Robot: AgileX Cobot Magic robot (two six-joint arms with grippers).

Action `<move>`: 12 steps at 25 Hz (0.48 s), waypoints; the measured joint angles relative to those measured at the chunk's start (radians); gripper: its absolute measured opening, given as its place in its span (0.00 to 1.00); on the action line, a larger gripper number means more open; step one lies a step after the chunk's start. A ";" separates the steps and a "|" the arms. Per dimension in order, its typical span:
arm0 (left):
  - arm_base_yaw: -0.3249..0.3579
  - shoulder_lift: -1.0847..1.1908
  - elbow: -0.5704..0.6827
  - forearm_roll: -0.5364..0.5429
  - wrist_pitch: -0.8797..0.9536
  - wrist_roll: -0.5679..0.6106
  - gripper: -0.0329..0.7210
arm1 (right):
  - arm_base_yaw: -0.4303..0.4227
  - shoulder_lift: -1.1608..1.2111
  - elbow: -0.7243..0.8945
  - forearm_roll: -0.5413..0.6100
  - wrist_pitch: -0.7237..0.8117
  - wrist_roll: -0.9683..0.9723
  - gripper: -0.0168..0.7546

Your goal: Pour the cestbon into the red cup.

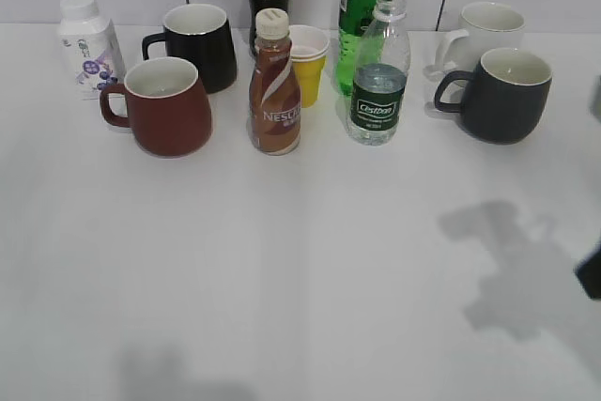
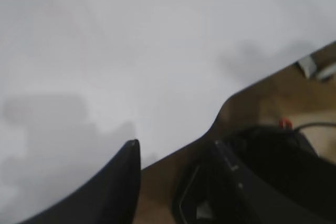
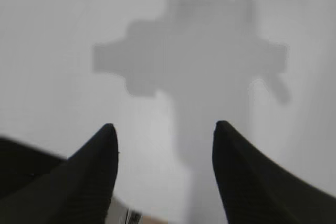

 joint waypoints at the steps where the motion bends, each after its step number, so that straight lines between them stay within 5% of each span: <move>1: 0.000 -0.036 0.005 0.000 0.000 -0.008 0.47 | 0.000 -0.043 0.015 0.001 0.027 -0.006 0.58; 12: 0.000 -0.346 0.018 0.048 0.009 -0.028 0.45 | 0.000 -0.822 0.210 0.003 0.161 -0.006 0.58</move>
